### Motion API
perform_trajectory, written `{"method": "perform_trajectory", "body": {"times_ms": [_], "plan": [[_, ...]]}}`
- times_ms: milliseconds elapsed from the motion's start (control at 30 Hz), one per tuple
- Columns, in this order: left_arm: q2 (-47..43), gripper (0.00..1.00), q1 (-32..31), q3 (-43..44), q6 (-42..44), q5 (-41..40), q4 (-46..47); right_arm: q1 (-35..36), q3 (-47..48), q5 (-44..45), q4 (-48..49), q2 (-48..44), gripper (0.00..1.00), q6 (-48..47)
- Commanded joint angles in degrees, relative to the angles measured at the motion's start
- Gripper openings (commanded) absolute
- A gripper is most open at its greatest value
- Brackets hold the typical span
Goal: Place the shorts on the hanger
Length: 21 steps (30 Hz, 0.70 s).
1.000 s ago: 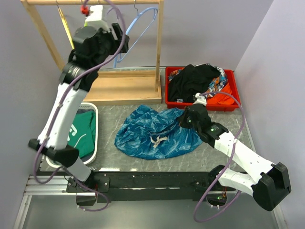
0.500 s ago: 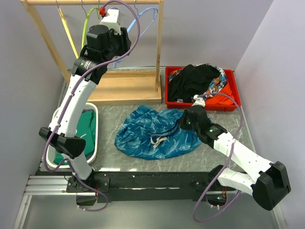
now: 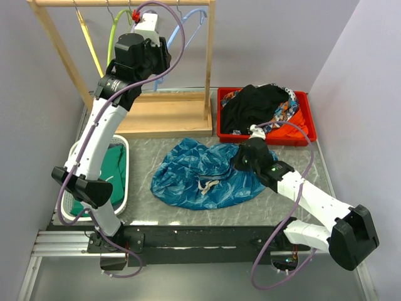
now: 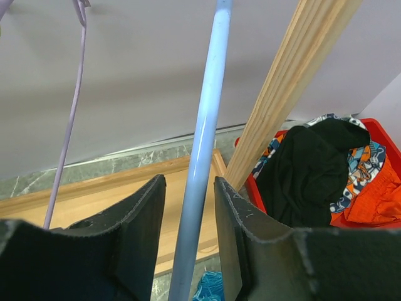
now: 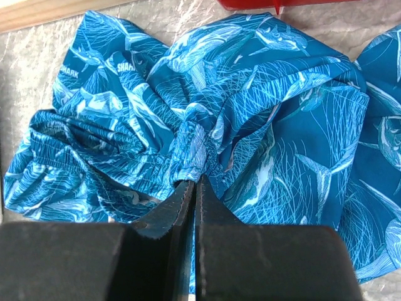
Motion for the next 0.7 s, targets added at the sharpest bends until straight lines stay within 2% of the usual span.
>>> {"method": "perform_trajectory", "body": {"times_ms": [0,167,267,667], "plan": [[0.98,0.42,-0.05,0.98,0.80,-0.09,1.58,-0.30,1.83,-0.98,1.72,0.85,0.05,-1.17],[1.06,0.43,-0.58,0.28,1.24,-1.23,1.67,-0.30,2.09,-0.98,1.54,1.20,0.05,-1.35],[1.06,0.40,-1.37,0.19,1.94,-3.07,1.84,-0.21,2.18,-1.16,1.46,1.47,0.05,-1.35],[-0.34,0.42,-4.27,-3.41,4.14,-10.55,1.49,-0.21,2.36,-1.60,1.19,1.64,0.06,-1.44]]}}
